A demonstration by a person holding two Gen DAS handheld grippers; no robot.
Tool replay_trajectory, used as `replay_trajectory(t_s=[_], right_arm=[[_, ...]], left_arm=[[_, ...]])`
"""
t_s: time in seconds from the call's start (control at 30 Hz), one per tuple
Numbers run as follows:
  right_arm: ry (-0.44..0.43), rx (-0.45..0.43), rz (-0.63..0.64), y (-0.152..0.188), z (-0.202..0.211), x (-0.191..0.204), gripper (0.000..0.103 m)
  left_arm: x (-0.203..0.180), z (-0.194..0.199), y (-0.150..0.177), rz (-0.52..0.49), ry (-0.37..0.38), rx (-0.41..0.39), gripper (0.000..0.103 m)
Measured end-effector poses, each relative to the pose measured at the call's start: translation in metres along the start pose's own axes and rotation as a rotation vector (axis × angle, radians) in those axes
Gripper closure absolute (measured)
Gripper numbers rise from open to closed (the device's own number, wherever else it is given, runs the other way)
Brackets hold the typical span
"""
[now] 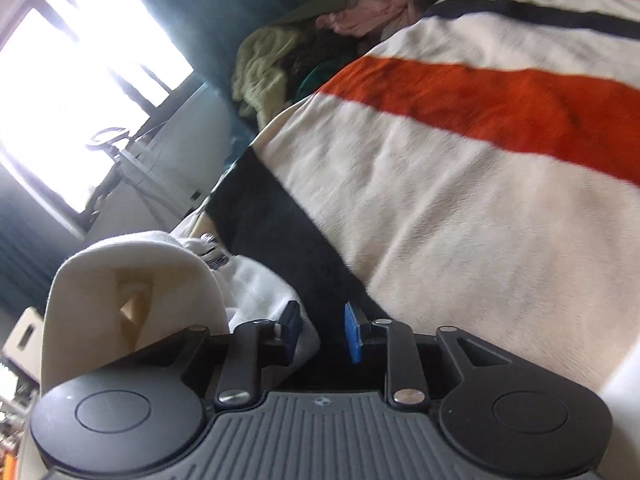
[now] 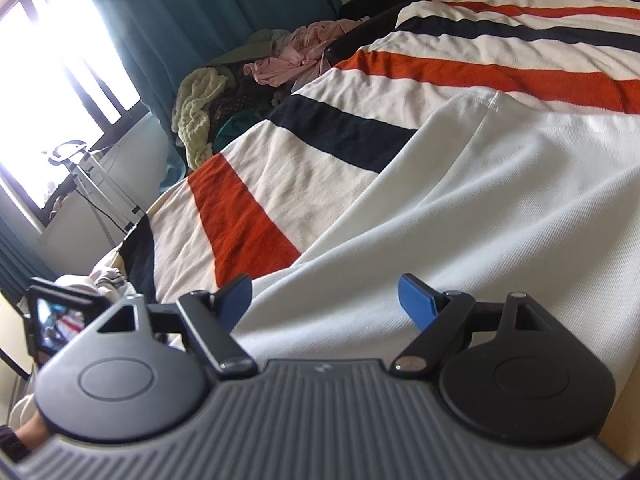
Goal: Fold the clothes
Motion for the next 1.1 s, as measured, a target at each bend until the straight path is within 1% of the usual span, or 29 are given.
replay_trajectory(t_s=[0.07, 0.17, 0.2, 0.23, 0.27, 0.3, 0.33, 0.43, 0.5, 0.67, 0.73, 0.8, 0.9, 0.93, 1.0, 1.1], right_arm=[[0.000, 0.006, -0.006, 0.000, -0.001, -0.001, 0.021], [-0.004, 0.014, -0.029, 0.000, -0.002, -0.004, 0.021], [-0.005, 0.017, -0.036, -0.001, -0.003, -0.005, 0.021], [-0.007, 0.019, -0.041, 0.000, -0.002, -0.005, 0.021], [-0.009, 0.021, -0.046, 0.000, -0.002, -0.006, 0.021], [-0.010, 0.022, -0.050, -0.001, -0.002, -0.006, 0.021], [-0.012, 0.023, -0.055, -0.001, -0.001, -0.007, 0.021], [-0.020, 0.028, -0.074, -0.001, 0.000, -0.009, 0.021], [-0.022, 0.034, -0.079, 0.000, -0.002, -0.010, 0.021], [-0.024, 0.046, -0.094, 0.000, -0.005, -0.011, 0.021], [-0.024, 0.052, -0.113, -0.001, -0.006, -0.014, 0.022], [-0.024, 0.048, -0.134, -0.002, -0.006, -0.017, 0.022], [-0.017, 0.036, -0.144, -0.005, -0.006, -0.020, 0.022], [-0.012, 0.027, -0.139, -0.006, -0.004, -0.019, 0.021], [-0.005, -0.002, -0.114, -0.009, 0.000, -0.017, 0.021], [0.000, -0.055, -0.081, -0.015, 0.008, -0.014, 0.021]], left_arm=[[0.001, -0.001, -0.005, 0.035, -0.082, 0.033, 0.058], [-0.002, 0.001, -0.008, 0.027, -0.140, 0.048, 0.056], [0.001, 0.001, -0.008, 0.042, -0.143, 0.053, 0.055], [0.003, 0.000, -0.008, 0.058, -0.144, 0.058, 0.052], [0.008, 0.000, -0.008, 0.079, -0.168, 0.061, 0.050], [0.012, 0.001, -0.008, 0.100, -0.194, 0.064, 0.050], [0.014, 0.001, -0.008, 0.100, -0.223, 0.064, 0.049], [0.007, 0.001, -0.004, 0.041, -0.247, 0.056, 0.048], [0.007, -0.002, -0.005, 0.045, -0.227, 0.054, 0.049], [0.006, -0.008, -0.009, 0.039, -0.179, 0.059, 0.088], [0.005, -0.006, -0.012, 0.050, -0.167, 0.058, 0.091], [0.012, 0.006, -0.020, 0.114, -0.162, 0.008, 0.093], [0.009, 0.042, -0.048, 0.139, -0.129, -0.136, 0.093], [0.005, 0.055, -0.060, 0.163, -0.090, -0.164, 0.093], [-0.002, 0.077, -0.085, 0.229, -0.009, -0.183, 0.093], [-0.017, 0.109, -0.117, 0.294, 0.084, -0.228, 0.094]])
Point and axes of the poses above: each gripper's, at about its wrist camera, not at the fingertips, and z roughly against the way its jaws point, x to its left, y to its underside, the point moved 6 cm from there along -z, roughly the way its jaws point, and after that the axes turned 3 degrees about x, right-handed, at the moved point
